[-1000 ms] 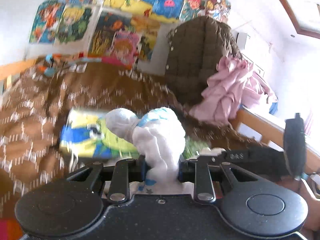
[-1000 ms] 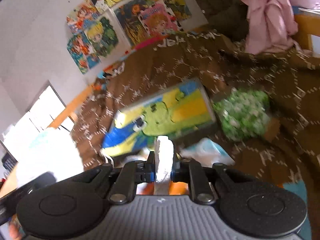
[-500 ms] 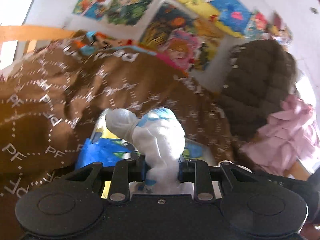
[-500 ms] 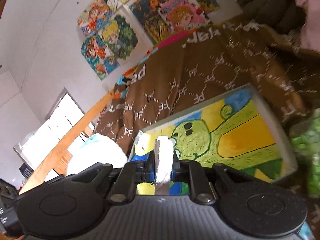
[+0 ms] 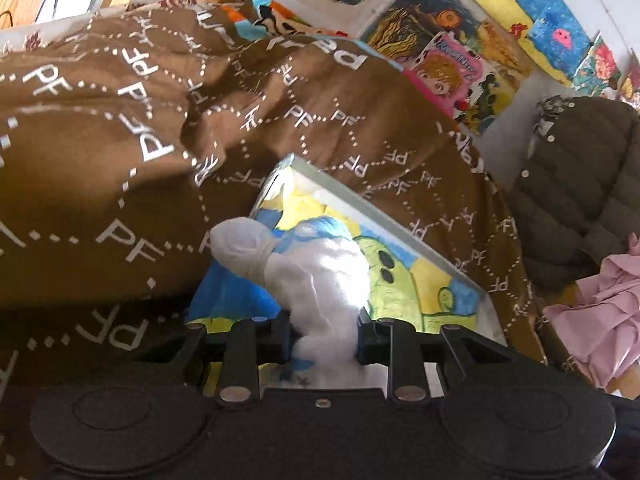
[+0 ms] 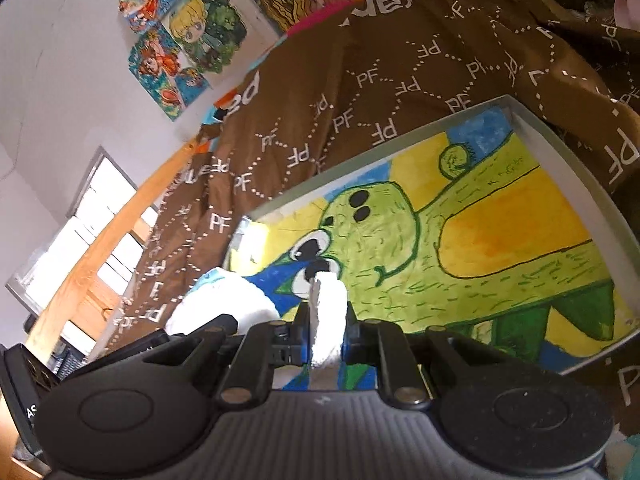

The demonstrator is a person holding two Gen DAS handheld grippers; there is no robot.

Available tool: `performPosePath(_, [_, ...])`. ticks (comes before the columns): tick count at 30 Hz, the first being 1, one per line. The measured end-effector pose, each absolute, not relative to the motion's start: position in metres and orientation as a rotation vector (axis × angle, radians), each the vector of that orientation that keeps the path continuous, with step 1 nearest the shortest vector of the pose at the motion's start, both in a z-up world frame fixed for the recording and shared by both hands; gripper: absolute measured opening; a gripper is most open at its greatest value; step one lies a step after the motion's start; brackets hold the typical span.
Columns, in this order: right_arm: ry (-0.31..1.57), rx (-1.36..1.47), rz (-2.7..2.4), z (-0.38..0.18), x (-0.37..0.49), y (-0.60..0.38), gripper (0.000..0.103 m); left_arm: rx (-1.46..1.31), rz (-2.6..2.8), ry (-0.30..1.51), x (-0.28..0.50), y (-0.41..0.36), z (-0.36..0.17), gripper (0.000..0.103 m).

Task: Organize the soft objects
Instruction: 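Carry the mitten and cloth into the drawing-lined tray and open both tools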

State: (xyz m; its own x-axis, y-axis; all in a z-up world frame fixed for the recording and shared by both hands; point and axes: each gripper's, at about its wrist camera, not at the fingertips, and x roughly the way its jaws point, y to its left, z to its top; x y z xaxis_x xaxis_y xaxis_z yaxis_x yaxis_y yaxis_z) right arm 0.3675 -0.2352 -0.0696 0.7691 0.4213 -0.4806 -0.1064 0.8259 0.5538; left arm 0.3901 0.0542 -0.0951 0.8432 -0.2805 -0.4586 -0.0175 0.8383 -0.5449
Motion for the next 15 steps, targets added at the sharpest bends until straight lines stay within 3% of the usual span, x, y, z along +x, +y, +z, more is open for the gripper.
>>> performPosePath(6, [0.671, 0.511, 0.236, -0.075, 0.37, -0.237, 0.019, -0.496, -0.136, 0.584, 0.395, 0.046, -0.098, 0.03])
performPosePath(10, [0.683, 0.48, 0.216, -0.073, 0.371, -0.238, 0.029, -0.456, -0.141, 0.601, 0.395, 0.04, -0.096, 0.033])
performPosePath(14, [0.693, 0.444, 0.189, -0.068, 0.369, -0.238, 0.041, -0.411, -0.104, 0.614, 0.393, 0.037, -0.09, 0.044])
performPosePath(15, [0.696, 0.436, 0.179, -0.067, 0.369, -0.239, 0.048, -0.406, -0.094, 0.612, 0.391, 0.037, -0.087, 0.052])
